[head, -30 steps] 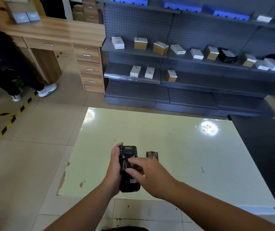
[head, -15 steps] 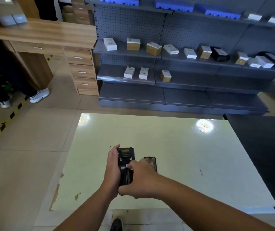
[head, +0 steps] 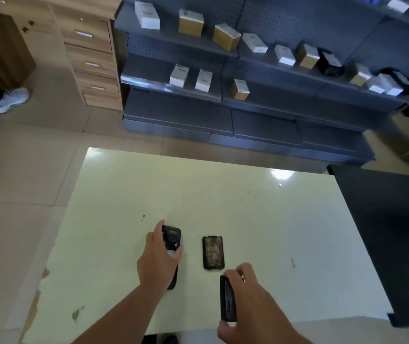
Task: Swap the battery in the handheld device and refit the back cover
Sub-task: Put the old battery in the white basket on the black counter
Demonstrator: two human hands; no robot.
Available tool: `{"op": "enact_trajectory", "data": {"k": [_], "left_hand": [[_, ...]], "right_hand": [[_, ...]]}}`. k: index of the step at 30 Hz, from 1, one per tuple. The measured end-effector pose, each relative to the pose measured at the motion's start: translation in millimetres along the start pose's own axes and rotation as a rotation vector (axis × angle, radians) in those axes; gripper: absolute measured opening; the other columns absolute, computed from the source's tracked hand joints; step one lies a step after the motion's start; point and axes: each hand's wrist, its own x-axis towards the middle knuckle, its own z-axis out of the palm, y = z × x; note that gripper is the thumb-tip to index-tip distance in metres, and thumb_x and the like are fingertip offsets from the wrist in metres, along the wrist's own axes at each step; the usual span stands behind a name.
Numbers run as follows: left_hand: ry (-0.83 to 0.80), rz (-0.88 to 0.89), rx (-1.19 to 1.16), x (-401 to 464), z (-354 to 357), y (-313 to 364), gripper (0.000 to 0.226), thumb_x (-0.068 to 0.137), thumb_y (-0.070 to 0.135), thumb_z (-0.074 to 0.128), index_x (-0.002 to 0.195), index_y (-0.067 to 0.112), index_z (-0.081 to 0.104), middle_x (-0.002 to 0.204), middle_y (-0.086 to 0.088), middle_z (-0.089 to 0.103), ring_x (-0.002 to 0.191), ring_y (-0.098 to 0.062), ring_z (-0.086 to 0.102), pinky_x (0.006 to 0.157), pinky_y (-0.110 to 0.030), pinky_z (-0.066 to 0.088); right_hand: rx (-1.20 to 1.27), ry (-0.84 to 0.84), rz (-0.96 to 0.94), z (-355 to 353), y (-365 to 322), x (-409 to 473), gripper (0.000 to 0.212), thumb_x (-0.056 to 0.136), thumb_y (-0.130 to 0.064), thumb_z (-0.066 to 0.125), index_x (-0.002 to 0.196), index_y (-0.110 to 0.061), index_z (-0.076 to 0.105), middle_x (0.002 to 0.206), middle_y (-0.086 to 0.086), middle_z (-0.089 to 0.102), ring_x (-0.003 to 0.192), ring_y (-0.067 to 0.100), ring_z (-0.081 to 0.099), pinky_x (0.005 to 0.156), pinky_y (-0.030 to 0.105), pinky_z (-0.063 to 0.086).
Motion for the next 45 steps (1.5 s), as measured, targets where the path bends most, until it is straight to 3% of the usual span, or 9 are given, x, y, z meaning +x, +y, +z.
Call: {"op": "enact_trajectory", "data": {"k": [4, 6, 8, 13, 19, 23, 28, 36, 45], "left_hand": [[0.060, 0.170, 0.353, -1.4, -3.2, -2.2, 0.074, 0.083, 0.042, 0.082, 0.143, 0.005, 0.058, 0.135, -0.025, 0.060, 0.116, -0.044, 0.059, 0.095, -0.056, 0.052], [0.051, 0.303, 0.443, -2.9, -8.2, -5.2, 0.060, 0.094, 0.043, 0.061, 0.143, 0.008, 0.060, 0.142, -0.024, 0.059, 0.126, -0.045, 0.056, 0.107, -0.058, 0.047], [-0.030, 0.417, 0.527, -6.9, -12.2, -8.2, 0.063, 0.095, 0.044, 0.041, 0.144, 0.008, 0.060, 0.145, -0.021, 0.061, 0.132, -0.043, 0.056, 0.112, -0.059, 0.044], [-0.062, 0.455, 0.531, -13.0, -21.7, -1.4, 0.069, 0.092, 0.045, 0.035, 0.144, 0.007, 0.061, 0.146, -0.019, 0.062, 0.134, -0.043, 0.056, 0.111, -0.057, 0.047], [-0.087, 0.562, 0.559, -47.1, -2.2, 52.8, 0.067, 0.082, 0.044, 0.043, 0.129, 0.006, 0.071, 0.127, -0.018, 0.073, 0.118, -0.045, 0.066, 0.096, -0.060, 0.055], [-0.146, 0.663, 0.561, -81.3, 36.9, 131.3, 0.062, 0.082, 0.047, 0.047, 0.123, 0.010, 0.075, 0.116, -0.009, 0.078, 0.109, -0.040, 0.071, 0.093, -0.056, 0.057], [-0.145, 0.770, 0.515, -124.3, 117.2, 238.0, 0.052, 0.088, 0.044, 0.072, 0.132, 0.016, 0.071, 0.127, -0.004, 0.075, 0.123, -0.034, 0.065, 0.106, -0.052, 0.051], [-0.061, 0.842, 0.569, -204.7, 253.6, 383.5, 0.051, 0.091, 0.050, 0.067, 0.130, 0.017, 0.072, 0.131, -0.007, 0.074, 0.123, -0.032, 0.065, 0.109, -0.052, 0.047], [-0.116, 0.980, 0.560, -256.7, 412.7, 531.9, 0.050, 0.090, 0.052, 0.070, 0.125, 0.017, 0.074, 0.122, -0.004, 0.076, 0.116, -0.027, 0.068, 0.102, -0.047, 0.052]], "right_hand": [[0.010, 0.026, -0.006, 4.7, 4.9, 3.0, 0.056, 0.080, -0.037, 0.068, 0.128, -0.026, 0.041, 0.122, -0.003, 0.030, 0.102, 0.018, 0.054, 0.085, 0.029, 0.054], [-0.002, 0.050, -0.009, 2.2, 4.9, 4.1, 0.055, 0.079, -0.035, 0.067, 0.127, -0.026, 0.041, 0.124, -0.004, 0.031, 0.105, 0.019, 0.049, 0.085, 0.030, 0.053], [-0.011, 0.080, -0.021, -1.8, 5.4, 4.5, 0.054, 0.078, -0.033, 0.066, 0.126, -0.025, 0.042, 0.124, -0.004, 0.033, 0.105, 0.020, 0.044, 0.085, 0.032, 0.052], [-0.005, 0.134, -0.056, -14.1, 24.7, 1.2, 0.054, 0.079, -0.028, 0.066, 0.129, -0.022, 0.044, 0.128, -0.004, 0.038, 0.108, 0.021, 0.040, 0.085, 0.032, 0.049], [-0.025, 0.157, -0.005, -33.1, 86.6, -12.6, 0.055, 0.080, -0.026, 0.074, 0.126, -0.016, 0.045, 0.129, 0.001, 0.040, 0.109, 0.024, 0.042, 0.083, 0.036, 0.053], [-0.003, 0.206, 0.059, -46.7, 154.5, -26.7, 0.058, 0.078, -0.025, 0.077, 0.125, -0.016, 0.045, 0.129, 0.000, 0.040, 0.109, 0.023, 0.042, 0.080, 0.036, 0.054], [0.023, 0.286, 0.096, -70.7, 263.9, -41.8, 0.067, 0.078, -0.027, 0.081, 0.132, -0.018, 0.043, 0.131, 0.001, 0.041, 0.114, 0.024, 0.043, 0.087, 0.039, 0.057], [0.064, 0.354, 0.101, -119.4, 460.2, -91.0, 0.073, 0.082, -0.033, 0.084, 0.140, -0.020, 0.040, 0.141, 0.005, 0.042, 0.126, 0.028, 0.044, 0.099, 0.040, 0.053], [0.141, 0.418, 0.164, -165.3, 663.0, -133.8, 0.078, 0.082, -0.028, 0.084, 0.145, -0.018, 0.039, 0.142, 0.001, 0.040, 0.128, 0.026, 0.040, 0.103, 0.044, 0.051]]}}
